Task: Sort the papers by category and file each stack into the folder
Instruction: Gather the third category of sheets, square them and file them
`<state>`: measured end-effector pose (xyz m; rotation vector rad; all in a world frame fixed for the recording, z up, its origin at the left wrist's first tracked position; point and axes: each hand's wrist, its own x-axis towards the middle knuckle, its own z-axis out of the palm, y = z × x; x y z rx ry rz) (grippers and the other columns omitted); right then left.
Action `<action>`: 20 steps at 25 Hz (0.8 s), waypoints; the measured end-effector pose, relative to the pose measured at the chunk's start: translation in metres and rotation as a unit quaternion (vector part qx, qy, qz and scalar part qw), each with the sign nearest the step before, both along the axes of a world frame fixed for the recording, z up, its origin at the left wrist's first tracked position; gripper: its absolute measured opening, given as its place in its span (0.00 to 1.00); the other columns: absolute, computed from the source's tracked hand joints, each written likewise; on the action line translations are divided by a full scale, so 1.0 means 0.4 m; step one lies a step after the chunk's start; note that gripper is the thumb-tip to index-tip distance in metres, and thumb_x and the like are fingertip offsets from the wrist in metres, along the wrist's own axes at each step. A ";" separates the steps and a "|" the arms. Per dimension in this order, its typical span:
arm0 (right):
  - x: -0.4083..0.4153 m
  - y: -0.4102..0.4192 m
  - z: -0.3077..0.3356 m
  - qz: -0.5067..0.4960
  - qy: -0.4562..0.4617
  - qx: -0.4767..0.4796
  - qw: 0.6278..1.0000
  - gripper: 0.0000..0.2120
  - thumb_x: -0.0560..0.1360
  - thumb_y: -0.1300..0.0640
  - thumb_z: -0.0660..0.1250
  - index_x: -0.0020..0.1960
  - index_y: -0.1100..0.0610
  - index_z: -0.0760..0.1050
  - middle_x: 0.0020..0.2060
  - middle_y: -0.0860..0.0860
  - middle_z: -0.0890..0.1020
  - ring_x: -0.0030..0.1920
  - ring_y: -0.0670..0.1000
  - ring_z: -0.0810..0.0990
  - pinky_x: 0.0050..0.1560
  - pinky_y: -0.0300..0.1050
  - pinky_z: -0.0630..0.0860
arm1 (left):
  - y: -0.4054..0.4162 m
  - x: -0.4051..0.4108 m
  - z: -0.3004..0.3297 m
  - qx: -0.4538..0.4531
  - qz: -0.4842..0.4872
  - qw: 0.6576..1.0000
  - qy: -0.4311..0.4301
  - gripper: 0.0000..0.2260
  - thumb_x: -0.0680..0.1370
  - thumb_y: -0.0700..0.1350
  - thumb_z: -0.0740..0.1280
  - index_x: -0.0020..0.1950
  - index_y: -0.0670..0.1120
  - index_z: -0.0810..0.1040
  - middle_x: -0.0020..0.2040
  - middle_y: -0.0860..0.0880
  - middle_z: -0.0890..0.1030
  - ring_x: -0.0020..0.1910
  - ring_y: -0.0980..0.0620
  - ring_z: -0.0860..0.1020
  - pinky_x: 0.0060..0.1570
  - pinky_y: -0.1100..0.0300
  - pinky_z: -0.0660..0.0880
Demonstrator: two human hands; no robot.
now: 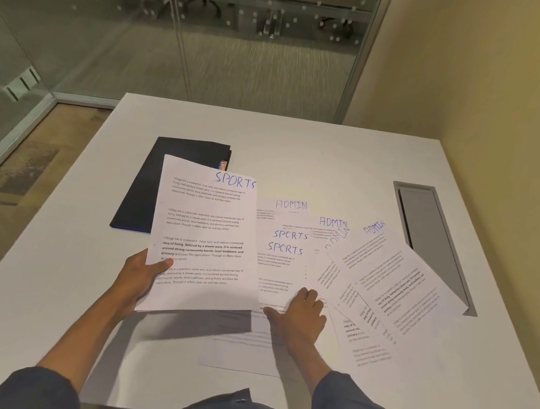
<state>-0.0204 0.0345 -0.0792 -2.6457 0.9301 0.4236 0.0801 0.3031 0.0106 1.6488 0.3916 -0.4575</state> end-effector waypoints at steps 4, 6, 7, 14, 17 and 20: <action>0.005 -0.005 0.000 -0.035 -0.014 0.012 0.999 0.44 0.66 0.31 0.70 0.69 0.59 0.63 0.64 0.53 0.68 0.64 0.55 0.69 0.60 0.51 0.70 | 0.014 0.002 -0.001 0.004 -0.016 1.000 0.001 0.14 0.79 0.36 0.65 0.64 0.44 0.76 0.57 0.44 0.81 0.53 0.44 0.81 0.56 0.50 0.75; 0.010 -0.008 0.006 -0.046 -0.011 0.012 0.999 0.44 0.65 0.31 0.71 0.67 0.59 0.64 0.63 0.53 0.69 0.64 0.55 0.69 0.60 0.51 0.70 | 0.012 0.001 0.001 0.003 -0.029 1.000 0.003 0.14 0.79 0.36 0.65 0.64 0.43 0.76 0.57 0.44 0.81 0.52 0.44 0.81 0.55 0.50 0.76; 0.014 -0.010 0.007 -0.052 -0.004 0.014 0.999 0.44 0.64 0.31 0.72 0.67 0.59 0.64 0.63 0.53 0.69 0.64 0.55 0.69 0.60 0.52 0.70 | 0.008 0.001 0.003 0.003 -0.035 0.999 0.003 0.13 0.79 0.36 0.65 0.64 0.44 0.76 0.56 0.44 0.81 0.52 0.44 0.81 0.54 0.51 0.76; 0.019 -0.007 0.008 -0.080 0.000 0.041 0.996 0.46 0.65 0.34 0.74 0.70 0.59 0.61 0.65 0.55 0.68 0.66 0.57 0.70 0.61 0.53 0.70 | -0.019 -0.009 0.020 0.002 -0.044 0.999 -0.001 0.12 0.80 0.37 0.64 0.61 0.47 0.75 0.55 0.47 0.80 0.49 0.47 0.81 0.51 0.53 0.75; 0.019 -0.019 0.013 -0.080 0.014 0.022 0.996 0.43 0.66 0.34 0.73 0.69 0.59 0.63 0.64 0.54 0.70 0.65 0.57 0.71 0.61 0.52 0.70 | -0.022 -0.015 0.024 0.004 -0.049 0.999 -0.006 0.12 0.80 0.37 0.64 0.63 0.47 0.75 0.55 0.47 0.80 0.49 0.48 0.80 0.50 0.54 0.75; 0.016 -0.036 0.023 -0.074 0.006 0.002 0.997 0.36 0.68 0.36 0.72 0.66 0.58 0.67 0.61 0.53 0.72 0.62 0.55 0.72 0.61 0.51 0.70 | -0.025 -0.023 0.025 0.002 -0.051 0.999 -0.006 0.11 0.80 0.38 0.63 0.61 0.48 0.75 0.54 0.47 0.80 0.48 0.49 0.80 0.50 0.54 0.75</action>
